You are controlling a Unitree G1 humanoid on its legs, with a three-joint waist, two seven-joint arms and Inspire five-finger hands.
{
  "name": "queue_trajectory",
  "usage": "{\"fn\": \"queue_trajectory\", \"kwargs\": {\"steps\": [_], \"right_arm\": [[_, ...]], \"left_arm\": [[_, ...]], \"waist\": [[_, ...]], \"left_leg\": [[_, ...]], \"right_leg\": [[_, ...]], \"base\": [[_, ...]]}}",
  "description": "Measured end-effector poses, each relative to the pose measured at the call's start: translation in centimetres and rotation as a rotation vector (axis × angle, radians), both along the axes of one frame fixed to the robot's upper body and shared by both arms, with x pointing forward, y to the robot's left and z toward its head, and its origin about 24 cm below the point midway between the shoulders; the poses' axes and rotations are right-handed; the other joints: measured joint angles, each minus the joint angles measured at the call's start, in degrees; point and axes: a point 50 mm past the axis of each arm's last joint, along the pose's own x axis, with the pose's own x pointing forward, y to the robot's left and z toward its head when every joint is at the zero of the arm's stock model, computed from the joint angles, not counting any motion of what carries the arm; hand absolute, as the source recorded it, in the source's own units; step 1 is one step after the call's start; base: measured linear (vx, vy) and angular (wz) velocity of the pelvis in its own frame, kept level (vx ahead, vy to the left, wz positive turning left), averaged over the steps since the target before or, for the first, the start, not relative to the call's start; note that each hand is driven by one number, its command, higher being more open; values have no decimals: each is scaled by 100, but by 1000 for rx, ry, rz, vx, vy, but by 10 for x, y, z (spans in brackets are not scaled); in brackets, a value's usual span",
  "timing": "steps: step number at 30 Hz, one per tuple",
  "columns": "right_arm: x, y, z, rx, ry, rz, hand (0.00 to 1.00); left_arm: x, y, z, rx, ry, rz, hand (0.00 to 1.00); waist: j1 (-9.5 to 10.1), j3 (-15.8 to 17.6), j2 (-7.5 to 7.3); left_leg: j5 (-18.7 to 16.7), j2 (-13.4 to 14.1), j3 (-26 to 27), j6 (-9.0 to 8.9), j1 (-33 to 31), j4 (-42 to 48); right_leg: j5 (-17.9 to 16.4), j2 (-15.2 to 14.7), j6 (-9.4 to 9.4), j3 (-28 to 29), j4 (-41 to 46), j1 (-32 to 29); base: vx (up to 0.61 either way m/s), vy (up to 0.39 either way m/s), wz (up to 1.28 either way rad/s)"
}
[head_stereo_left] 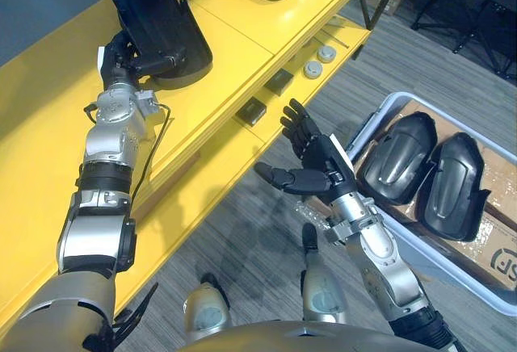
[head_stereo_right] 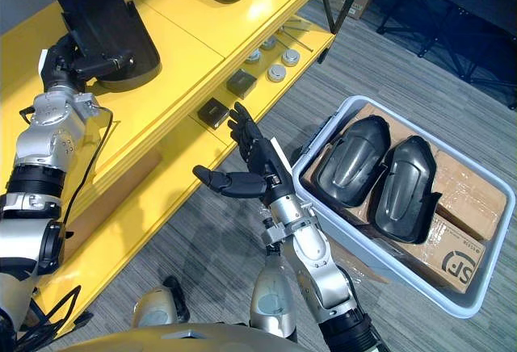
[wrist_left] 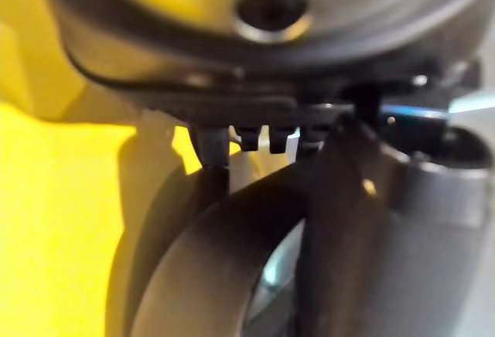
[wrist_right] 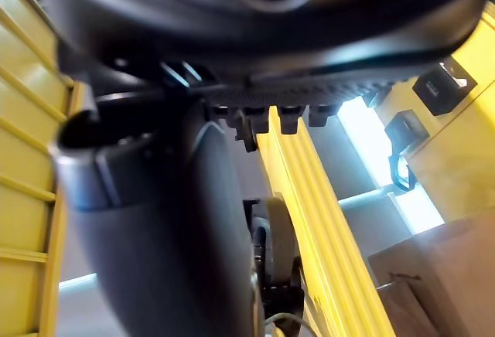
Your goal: Walk over and take three plastic housings, then place them on the shelf
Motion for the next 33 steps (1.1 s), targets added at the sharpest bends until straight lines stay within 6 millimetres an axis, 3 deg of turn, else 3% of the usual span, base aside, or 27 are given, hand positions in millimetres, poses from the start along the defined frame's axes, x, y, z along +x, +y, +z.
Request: {"fn": "queue_trajectory", "kwargs": {"steps": [7,10,17,22,28,33], "right_arm": [[-9,7,-10,10,51,30,100],[-13,9,-14,20,73,41,100],[-19,11,-20,50,110,55,100],[-21,13,-22,50,118,77,100],[-22,15,-22,45,112,80,100],[-22,16,-18,35,72,75,100]], "left_arm": [[-3,27,-4,331,239,198,100],[-5,40,3,358,302,214,100],[-8,50,-3,429,408,226,100],[-8,50,-5,432,403,253,100],[-7,44,-4,266,268,275,100],[-12,41,-3,275,187,286,100]], "waist": [[-61,-146,7],[-99,-163,0],[-215,-413,-5],[-204,-420,-7],[-177,-470,-12],[-113,-585,-49]], "left_leg": [[34,0,49,-35,185,-150],[83,-1,70,-47,248,-214],[135,5,121,-55,302,-308],[151,3,168,-62,362,-346],[227,1,92,-76,374,-435],[253,-3,16,-73,497,-501]], "right_leg": [[-5,30,-2,30,-3,74],[-4,42,-3,47,-3,76],[-7,71,-10,102,-5,69],[-13,79,-22,145,-6,77],[-24,89,-47,52,-5,98],[-32,92,-59,-52,-11,254]], "base": [[-10,-7,-4],[-2,-4,-2],[-11,-4,-3],[-25,-2,-4],[-1,-7,6],[6,9,7]]}}
